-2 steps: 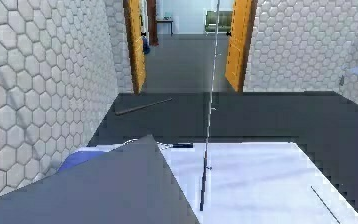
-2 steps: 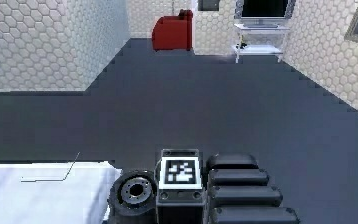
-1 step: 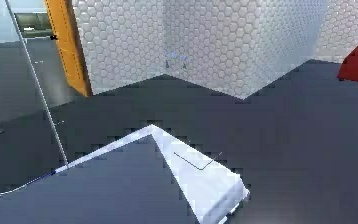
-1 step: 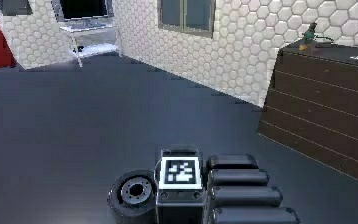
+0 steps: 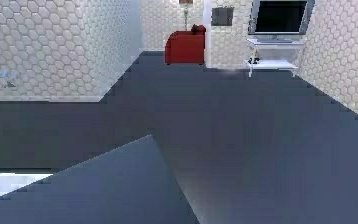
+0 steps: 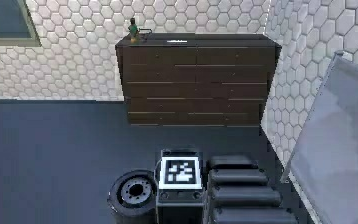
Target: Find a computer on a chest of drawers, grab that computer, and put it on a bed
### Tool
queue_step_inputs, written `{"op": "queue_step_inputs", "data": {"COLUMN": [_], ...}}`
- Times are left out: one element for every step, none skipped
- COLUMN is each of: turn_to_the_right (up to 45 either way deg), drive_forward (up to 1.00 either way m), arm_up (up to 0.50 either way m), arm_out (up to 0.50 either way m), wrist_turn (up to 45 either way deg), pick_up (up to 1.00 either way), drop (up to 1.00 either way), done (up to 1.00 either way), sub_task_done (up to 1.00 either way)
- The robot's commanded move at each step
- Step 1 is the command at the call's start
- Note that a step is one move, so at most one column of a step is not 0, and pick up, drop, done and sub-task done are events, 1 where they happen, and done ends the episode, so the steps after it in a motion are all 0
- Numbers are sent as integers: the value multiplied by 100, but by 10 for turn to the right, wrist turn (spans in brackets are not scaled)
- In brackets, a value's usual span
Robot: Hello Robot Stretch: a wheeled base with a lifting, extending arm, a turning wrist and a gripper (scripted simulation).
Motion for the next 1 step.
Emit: {"op": "queue_step_inputs", "data": {"turn_to_the_right": [450], "drive_forward": [0], "arm_up": [0], "arm_out": [0], "wrist_turn": [0], "pick_up": [0], "drop": [0], "done": [0], "sub_task_done": [0]}}
